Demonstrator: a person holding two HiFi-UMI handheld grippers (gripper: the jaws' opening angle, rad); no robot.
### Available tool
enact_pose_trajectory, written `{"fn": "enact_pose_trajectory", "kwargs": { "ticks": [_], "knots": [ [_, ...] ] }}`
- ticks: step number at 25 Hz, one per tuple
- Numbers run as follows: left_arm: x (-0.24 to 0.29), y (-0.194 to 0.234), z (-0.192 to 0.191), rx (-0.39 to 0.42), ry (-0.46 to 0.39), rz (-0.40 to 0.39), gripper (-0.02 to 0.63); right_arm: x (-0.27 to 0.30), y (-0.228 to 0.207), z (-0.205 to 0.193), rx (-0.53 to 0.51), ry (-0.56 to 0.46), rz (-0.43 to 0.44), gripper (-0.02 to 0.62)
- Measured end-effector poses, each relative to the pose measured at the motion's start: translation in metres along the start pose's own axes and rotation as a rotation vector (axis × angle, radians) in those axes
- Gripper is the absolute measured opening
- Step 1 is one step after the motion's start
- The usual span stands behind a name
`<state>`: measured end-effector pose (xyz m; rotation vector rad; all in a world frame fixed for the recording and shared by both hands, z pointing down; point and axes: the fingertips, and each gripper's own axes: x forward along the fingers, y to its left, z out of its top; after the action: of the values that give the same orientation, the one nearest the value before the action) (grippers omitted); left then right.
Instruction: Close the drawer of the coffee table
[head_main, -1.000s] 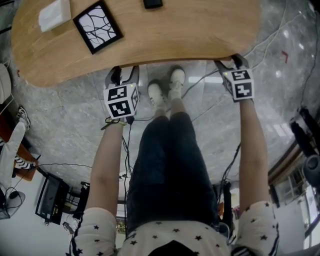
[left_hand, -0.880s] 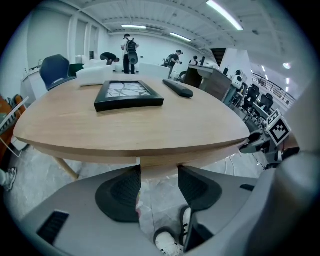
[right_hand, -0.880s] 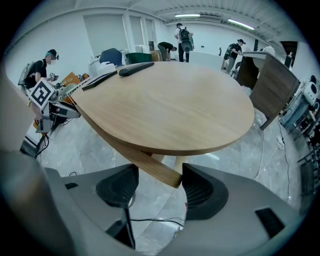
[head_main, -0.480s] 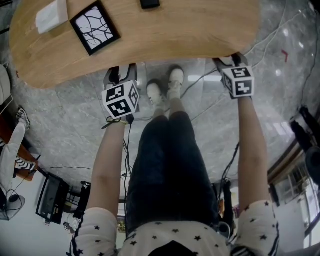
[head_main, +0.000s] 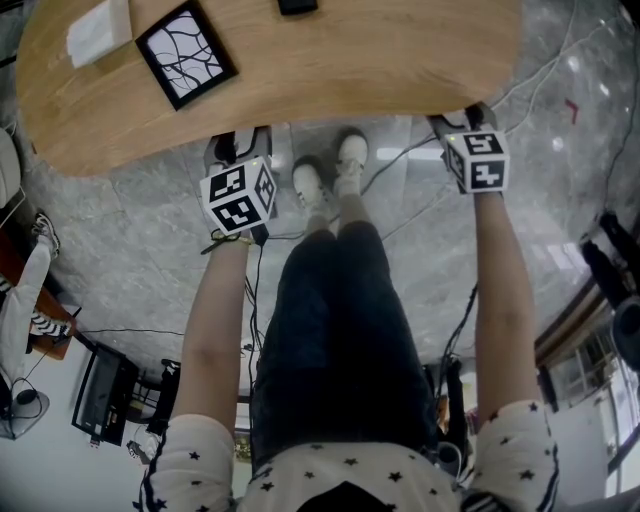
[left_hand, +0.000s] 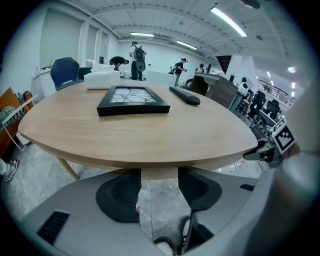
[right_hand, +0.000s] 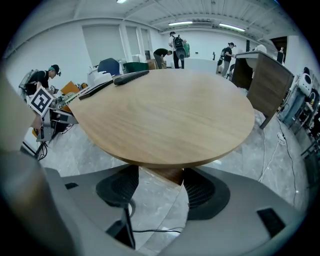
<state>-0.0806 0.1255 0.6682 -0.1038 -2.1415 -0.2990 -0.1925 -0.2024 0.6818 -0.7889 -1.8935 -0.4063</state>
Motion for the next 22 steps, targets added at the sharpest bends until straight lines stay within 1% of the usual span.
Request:
{"fn": "enact_pose_trajectory", "kwargs": {
  "ticks": [11,16,22],
  "knots": [
    [0.0023,-0.0005,0.0041,0.005,-0.018,0.019,0.242,0.0022,-0.0042,0.0065,-0.005,-0.061,-0.02,0.273],
    [0.0059,0.0001,0.0037,0.003,-0.018,0.037,0.242,0.0042,-0.0055,0.0083,-0.008,-0.061,-0.02,0.275],
    [0.0056,-0.0003,0.0034,-0.003,-0.017,0.041,0.242,0.003,-0.0058,0.0088,0.003,-0.07,-0.033,0.276]
  ]
}}
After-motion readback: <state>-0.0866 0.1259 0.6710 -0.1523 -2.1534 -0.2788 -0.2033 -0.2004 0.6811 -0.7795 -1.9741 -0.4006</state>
